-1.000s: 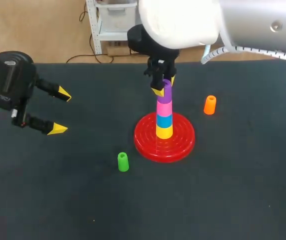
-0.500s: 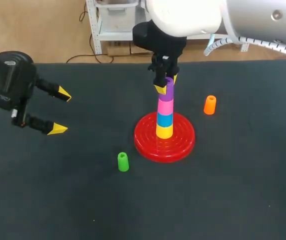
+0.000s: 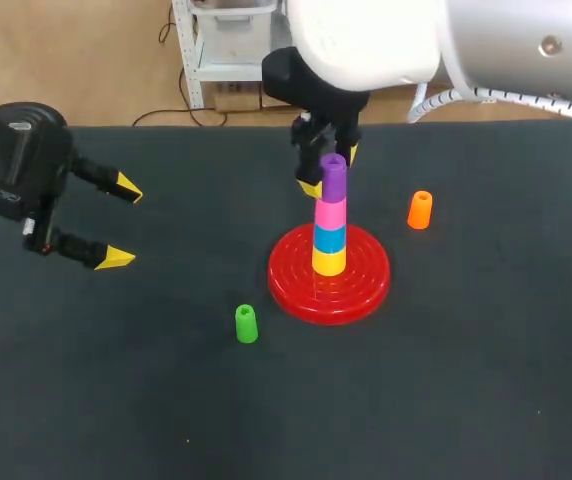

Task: Pick up and stack the cylinders on the red base in this order: pink,purple,orange,green

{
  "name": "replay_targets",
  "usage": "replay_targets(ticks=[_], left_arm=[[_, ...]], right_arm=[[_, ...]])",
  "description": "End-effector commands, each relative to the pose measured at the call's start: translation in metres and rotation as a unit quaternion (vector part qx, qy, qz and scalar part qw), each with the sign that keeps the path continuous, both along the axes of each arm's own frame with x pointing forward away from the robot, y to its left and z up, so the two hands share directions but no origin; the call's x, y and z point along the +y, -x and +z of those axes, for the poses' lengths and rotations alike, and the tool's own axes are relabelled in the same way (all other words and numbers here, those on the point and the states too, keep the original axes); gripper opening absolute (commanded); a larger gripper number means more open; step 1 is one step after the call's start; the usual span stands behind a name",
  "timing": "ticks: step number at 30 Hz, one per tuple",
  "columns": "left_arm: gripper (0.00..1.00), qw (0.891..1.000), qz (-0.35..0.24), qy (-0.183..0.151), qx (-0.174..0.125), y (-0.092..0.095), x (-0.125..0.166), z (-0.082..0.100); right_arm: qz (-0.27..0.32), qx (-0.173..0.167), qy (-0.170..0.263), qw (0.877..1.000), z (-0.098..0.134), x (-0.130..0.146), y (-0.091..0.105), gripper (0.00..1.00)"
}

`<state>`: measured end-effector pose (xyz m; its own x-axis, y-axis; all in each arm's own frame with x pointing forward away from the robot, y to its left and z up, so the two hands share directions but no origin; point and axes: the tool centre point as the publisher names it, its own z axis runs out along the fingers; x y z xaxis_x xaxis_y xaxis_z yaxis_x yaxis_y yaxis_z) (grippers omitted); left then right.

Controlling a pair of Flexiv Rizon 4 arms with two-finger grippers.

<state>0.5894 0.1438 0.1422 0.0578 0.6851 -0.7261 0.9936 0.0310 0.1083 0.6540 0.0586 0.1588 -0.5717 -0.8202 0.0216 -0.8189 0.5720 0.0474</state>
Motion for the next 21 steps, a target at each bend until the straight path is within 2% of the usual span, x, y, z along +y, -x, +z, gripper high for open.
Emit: replay_targets(ticks=[1,7,14,21], left_arm=[[1.00,1.000,-0.001,0.001,0.000,-0.001,0.000,-0.001],[1.00,1.000,-0.001,0.001,0.000,-0.001,0.000,-0.001],[1.00,1.000,-0.001,0.001,0.000,-0.001,0.000,-0.001],[1.00,1.000,-0.001,0.001,0.000,-0.001,0.000,-0.001]], right_arm=[[-0.003,-0.020,-0.011,1.000,0.009,-0.007,0.009,1.00],[-0.017,-0.046,-0.039,0.998,0.030,-0.021,0.008,1.00],[-0.057,-0.076,-0.086,0.992,0.066,-0.062,0.004,1.00],[-0.118,-0.098,-0.089,0.984,0.079,-0.098,-0.012,1.00]])
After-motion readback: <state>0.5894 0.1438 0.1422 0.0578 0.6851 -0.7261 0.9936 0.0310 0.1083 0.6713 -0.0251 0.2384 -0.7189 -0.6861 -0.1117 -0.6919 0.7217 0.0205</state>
